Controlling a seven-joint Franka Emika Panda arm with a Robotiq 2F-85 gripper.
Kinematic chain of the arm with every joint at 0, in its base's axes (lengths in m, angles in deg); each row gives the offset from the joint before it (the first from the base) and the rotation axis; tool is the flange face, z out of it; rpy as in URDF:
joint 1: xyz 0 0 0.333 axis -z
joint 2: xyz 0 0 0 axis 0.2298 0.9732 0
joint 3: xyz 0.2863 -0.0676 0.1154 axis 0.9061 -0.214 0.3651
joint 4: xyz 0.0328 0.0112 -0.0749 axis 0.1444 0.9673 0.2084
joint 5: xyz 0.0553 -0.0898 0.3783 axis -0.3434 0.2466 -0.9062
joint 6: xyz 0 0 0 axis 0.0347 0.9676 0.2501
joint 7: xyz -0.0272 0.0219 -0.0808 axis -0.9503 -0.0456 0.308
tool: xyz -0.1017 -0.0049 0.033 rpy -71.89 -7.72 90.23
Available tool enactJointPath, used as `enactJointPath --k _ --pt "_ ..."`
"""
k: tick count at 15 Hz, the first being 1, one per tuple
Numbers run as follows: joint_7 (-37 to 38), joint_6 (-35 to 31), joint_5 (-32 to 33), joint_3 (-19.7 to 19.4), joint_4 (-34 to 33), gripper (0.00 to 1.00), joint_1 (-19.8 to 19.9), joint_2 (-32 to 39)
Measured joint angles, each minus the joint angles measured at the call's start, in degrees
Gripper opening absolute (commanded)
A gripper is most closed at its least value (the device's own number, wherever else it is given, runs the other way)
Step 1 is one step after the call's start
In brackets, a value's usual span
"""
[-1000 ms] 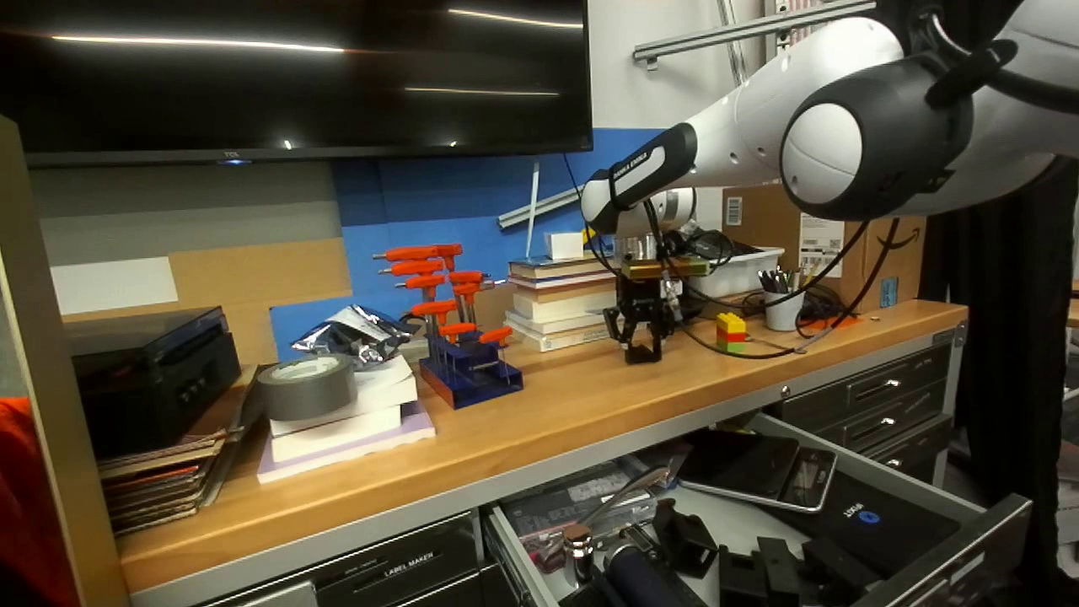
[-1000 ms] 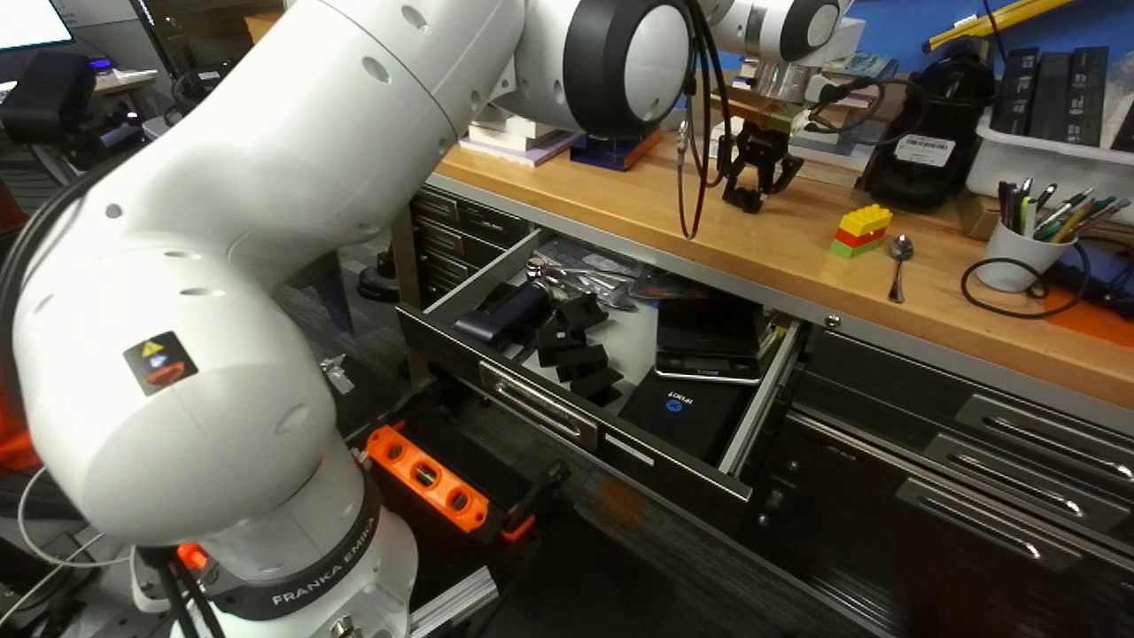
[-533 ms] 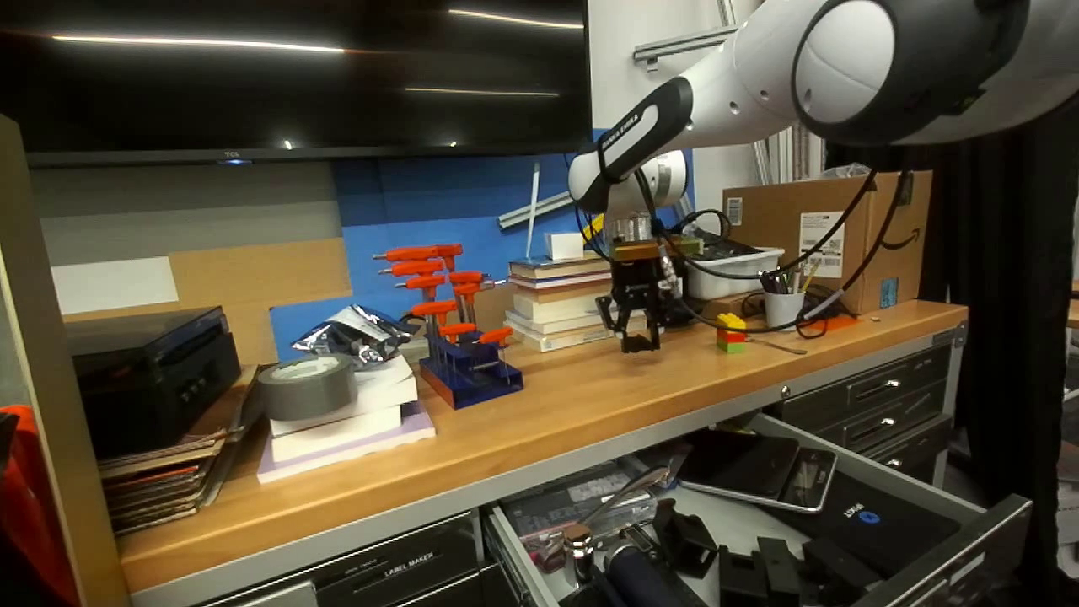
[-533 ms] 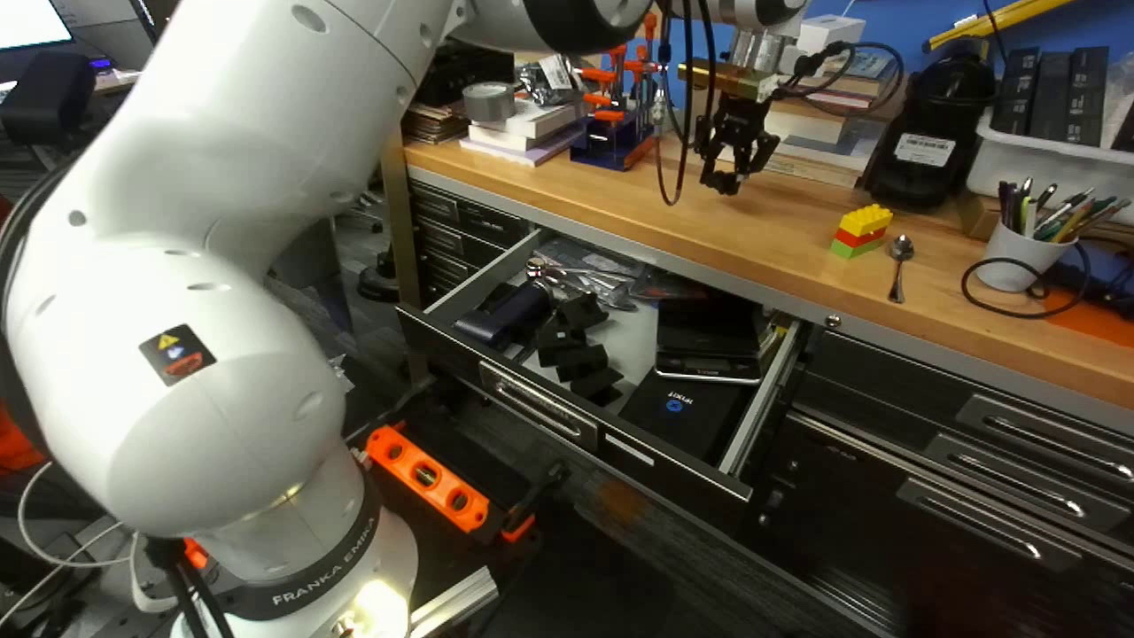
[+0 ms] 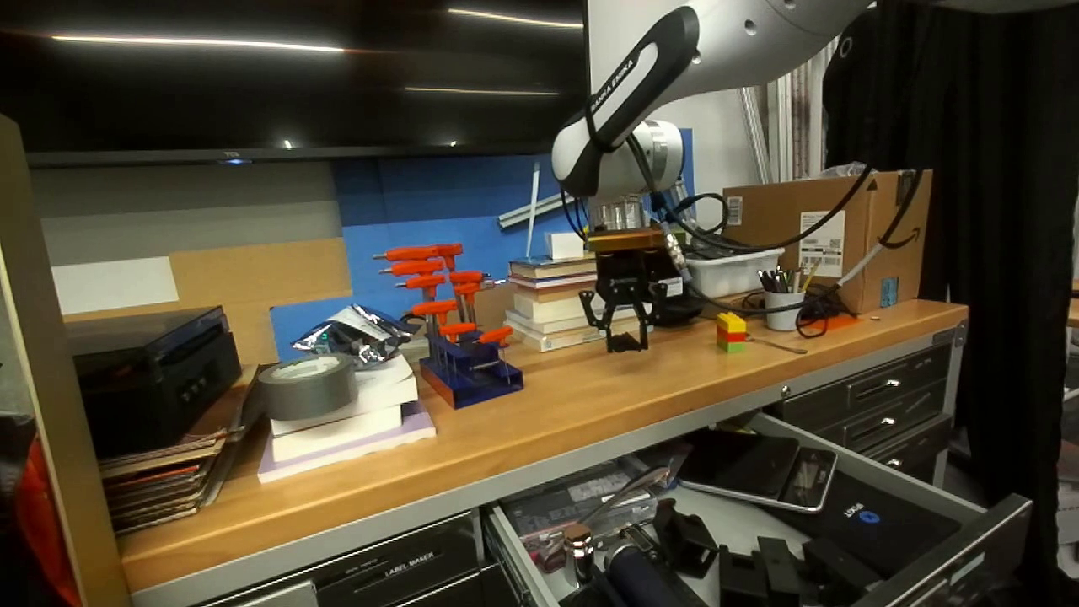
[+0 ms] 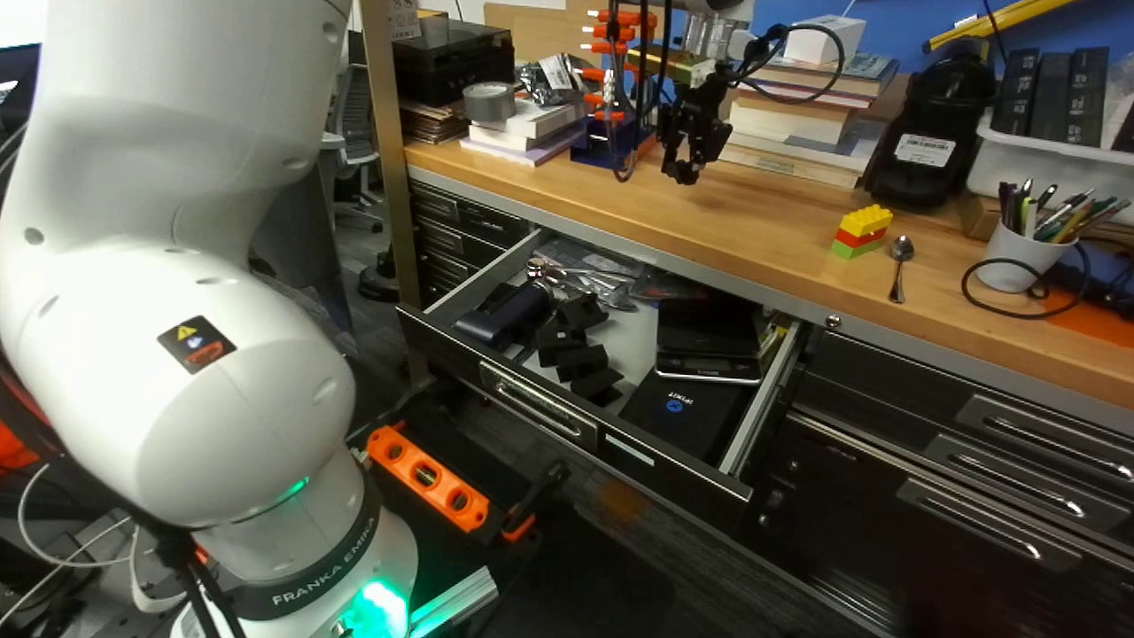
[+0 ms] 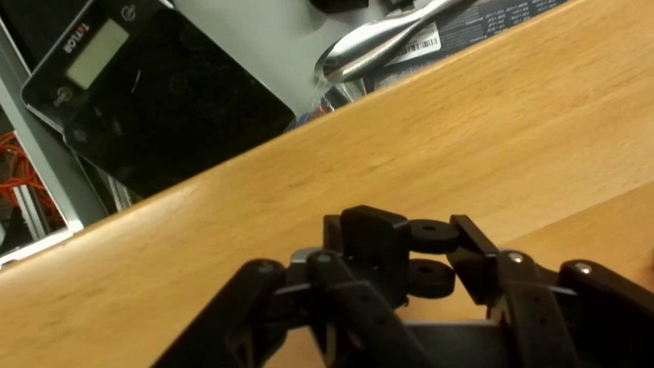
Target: Pick up the black objects from the countertop and put them inside the open drawer then close the drawer
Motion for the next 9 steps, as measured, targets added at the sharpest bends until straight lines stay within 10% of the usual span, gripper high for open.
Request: enactJointPath --k 9 --pt "8.63 -10.88 -3.81 0.38 26.95 0.3 -1.05 -13.18"
